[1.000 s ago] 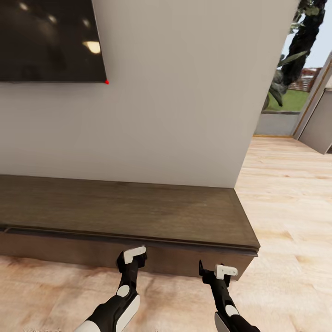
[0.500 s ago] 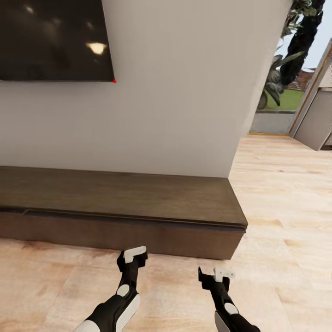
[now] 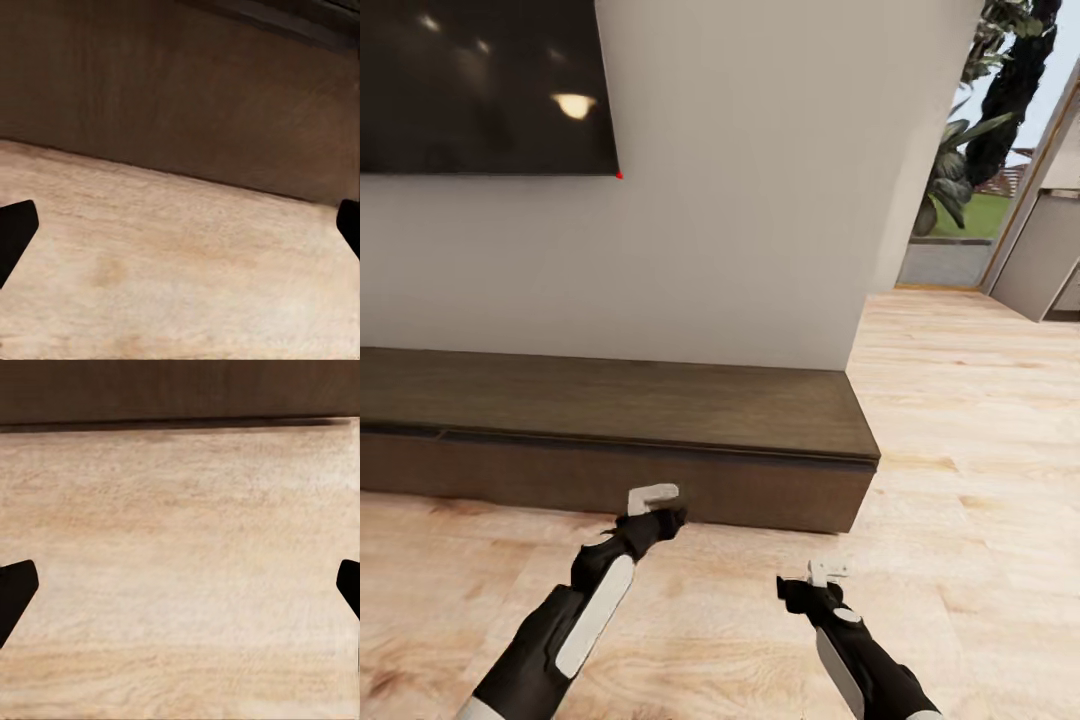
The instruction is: Place each of the two pumpkins and all three candles from the living room inside a cabinet in the living room (use any cabinet), then make sure every cabinet is closed, and position the cauldron so it is next to a table in the living room.
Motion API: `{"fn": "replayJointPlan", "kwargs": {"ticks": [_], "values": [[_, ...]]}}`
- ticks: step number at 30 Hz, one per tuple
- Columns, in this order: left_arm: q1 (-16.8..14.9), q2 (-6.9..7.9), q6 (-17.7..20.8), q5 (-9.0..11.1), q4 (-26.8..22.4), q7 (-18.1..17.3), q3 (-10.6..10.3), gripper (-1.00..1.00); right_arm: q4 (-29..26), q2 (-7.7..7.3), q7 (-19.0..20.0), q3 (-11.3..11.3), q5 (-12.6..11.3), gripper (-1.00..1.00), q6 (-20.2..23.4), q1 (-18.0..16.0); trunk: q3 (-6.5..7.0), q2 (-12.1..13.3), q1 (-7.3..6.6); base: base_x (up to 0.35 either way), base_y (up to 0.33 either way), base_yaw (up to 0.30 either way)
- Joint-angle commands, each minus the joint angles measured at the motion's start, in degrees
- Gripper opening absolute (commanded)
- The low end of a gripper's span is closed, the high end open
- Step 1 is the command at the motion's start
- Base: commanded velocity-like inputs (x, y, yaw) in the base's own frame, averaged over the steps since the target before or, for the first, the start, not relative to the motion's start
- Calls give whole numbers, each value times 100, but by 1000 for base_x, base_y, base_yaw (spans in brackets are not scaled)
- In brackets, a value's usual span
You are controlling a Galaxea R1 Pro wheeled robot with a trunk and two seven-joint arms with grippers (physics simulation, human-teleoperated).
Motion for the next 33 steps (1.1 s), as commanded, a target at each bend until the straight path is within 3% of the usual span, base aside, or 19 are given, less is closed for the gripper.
{"fn": "replayJointPlan", "kwargs": {"ticks": [1, 4, 5, 6, 8, 12, 15, 19, 23, 28, 33], "values": [[97, 108, 337, 413, -318, 54, 174, 100, -35, -4, -50, 30, -56, 100, 267, -2, -5, -2, -1, -32, 0, 0], [280, 330, 780, 1236, -680, 54, 681, 100, -64, 4, -37, 21, -60, 100, 720, -2, -5, -2, -1, -14, 0, 0], [314, 348, 811, 1344, -695, 55, 734, 100, -67, 6, -33, 20, -60, 100, 761, -2, -5, -2, -1, -7, 0, 0], [430, 392, 885, 1672, -720, 56, 870, 100, -67, 9, -21, 19, -61, 100, 858, -2, -5, -2, -1, -3, 0, 0], [483, 409, 917, 1824, -730, 61, 941, 100, -70, 13, -17, 8, -64, 100, 899, -2, -5, -2, -1, -1, 0, 0], [511, 422, 951, 1930, -736, 57, 994, 100, -69, 16, 9, 1, -74, 100, 997, -2, -5, -2, -1, 0, 0, 0], [516, 420, 959, 1959, -724, 60, 1009, 100, -72, 11, 244, 0, -147, 100, 1144, -2, -5, -2, -1, 0, 0, 0], [519, 410, 963, 1949, -600, 84, 1058, 100, -74, -31, 1264, -9, -323, 100, 1374, -2, 39, 1, -6, 0, 0, 0], [519, 374, 1028, 1961, -552, 89, 1286, 100, -75, -51, 2077, -17, -363, 100, 1461, -2, 128, 6, -17, 0, 0, 0], [519, 358, 1178, 1973, -545, 90, 1341, 100, -64, -55, 2243, -25, -479, 100, 1552, -2, 238, 13, -30, 0, 0, 0], [519, 358, 1229, 1979, -544, 90, 1364, 100, -58, -54, 2263, -24, -1074, 100, 1560, -2, 349, 19, -43, 0, 0, 0]]}}
